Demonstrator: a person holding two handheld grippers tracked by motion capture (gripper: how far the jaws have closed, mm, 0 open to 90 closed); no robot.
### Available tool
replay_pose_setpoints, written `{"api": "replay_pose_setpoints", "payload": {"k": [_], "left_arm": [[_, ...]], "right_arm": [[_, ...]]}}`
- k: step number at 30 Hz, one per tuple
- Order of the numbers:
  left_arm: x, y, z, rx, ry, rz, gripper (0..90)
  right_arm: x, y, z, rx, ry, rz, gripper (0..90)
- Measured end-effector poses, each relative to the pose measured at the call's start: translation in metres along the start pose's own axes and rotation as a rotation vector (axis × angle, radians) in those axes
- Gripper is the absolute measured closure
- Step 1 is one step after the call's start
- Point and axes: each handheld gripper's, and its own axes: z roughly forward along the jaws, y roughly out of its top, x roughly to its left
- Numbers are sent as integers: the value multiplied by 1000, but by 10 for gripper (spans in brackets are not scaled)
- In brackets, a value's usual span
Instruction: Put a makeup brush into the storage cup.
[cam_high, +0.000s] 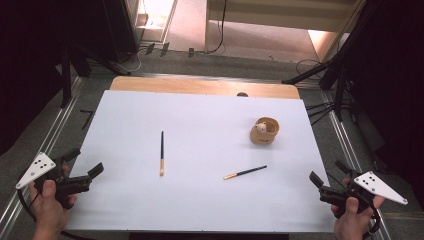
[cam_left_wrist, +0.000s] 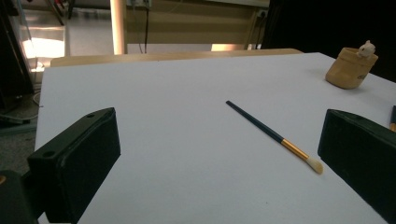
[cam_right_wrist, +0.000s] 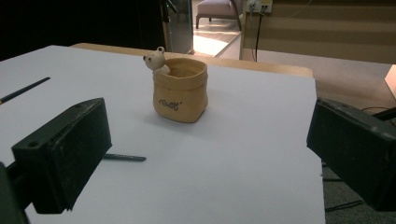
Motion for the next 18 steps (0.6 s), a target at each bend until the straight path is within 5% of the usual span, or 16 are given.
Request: {"api": "replay_pose_setpoints", "payload": {"k": [14, 18], "left_arm": [[-3, 8, 5, 17, -10, -15, 1], [-5, 15, 7, 27, -55, -37, 7]], "right_arm": [[0, 0, 1, 5, 4, -2, 4], [1, 0, 1, 8, 6, -1, 4]]}}
